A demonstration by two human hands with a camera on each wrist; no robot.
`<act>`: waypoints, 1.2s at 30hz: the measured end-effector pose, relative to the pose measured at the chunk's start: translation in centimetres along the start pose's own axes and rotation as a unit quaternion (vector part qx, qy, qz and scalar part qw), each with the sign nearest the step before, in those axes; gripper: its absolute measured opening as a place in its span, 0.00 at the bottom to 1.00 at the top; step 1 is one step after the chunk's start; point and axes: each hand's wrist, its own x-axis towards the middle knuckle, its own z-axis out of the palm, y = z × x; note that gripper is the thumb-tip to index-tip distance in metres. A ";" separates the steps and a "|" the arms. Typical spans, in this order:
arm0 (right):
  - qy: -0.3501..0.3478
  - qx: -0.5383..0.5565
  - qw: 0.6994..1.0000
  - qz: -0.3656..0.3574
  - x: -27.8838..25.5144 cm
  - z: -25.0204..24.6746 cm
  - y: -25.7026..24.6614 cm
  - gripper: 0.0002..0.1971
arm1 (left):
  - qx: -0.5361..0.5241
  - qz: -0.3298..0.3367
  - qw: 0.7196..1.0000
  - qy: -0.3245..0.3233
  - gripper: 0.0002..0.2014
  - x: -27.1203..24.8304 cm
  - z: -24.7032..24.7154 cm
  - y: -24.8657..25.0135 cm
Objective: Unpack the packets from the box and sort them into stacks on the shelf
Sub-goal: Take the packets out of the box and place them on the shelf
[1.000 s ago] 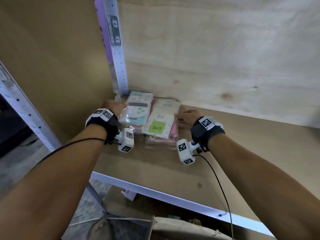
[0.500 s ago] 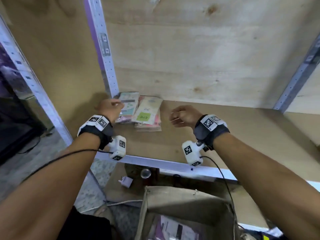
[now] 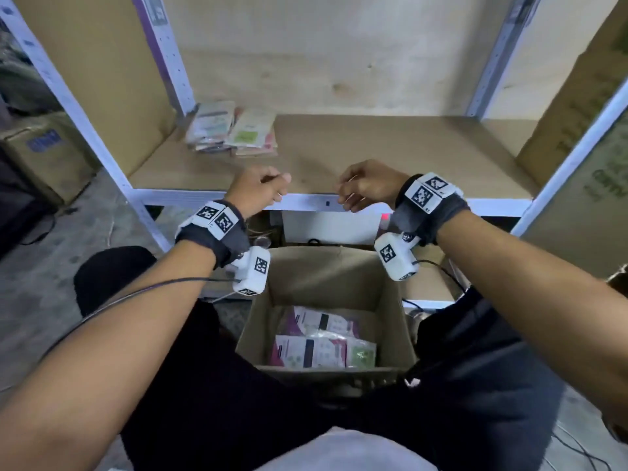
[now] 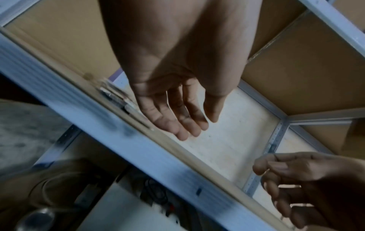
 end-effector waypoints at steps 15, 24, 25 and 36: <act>-0.113 -0.141 0.978 0.107 2.6 7.7 14.7 0.08 | 0.133 -0.185 0.955 -0.189 0.13 -3.2 11.2 -13.4; -0.176 -0.147 0.953 0.200 7.3 13.3 22.3 0.09 | 0.162 -0.301 0.913 -0.221 0.13 -2.0 14.1 -20.6; -0.181 -0.150 0.950 0.207 7.8 13.8 22.9 0.10 | 0.163 -0.313 0.908 -0.227 0.12 -1.8 14.4 -21.2; -0.253 -0.285 0.904 0.195 9.9 19.0 26.9 0.15 | 0.240 -0.377 0.862 -0.240 0.21 -2.5 16.2 -25.4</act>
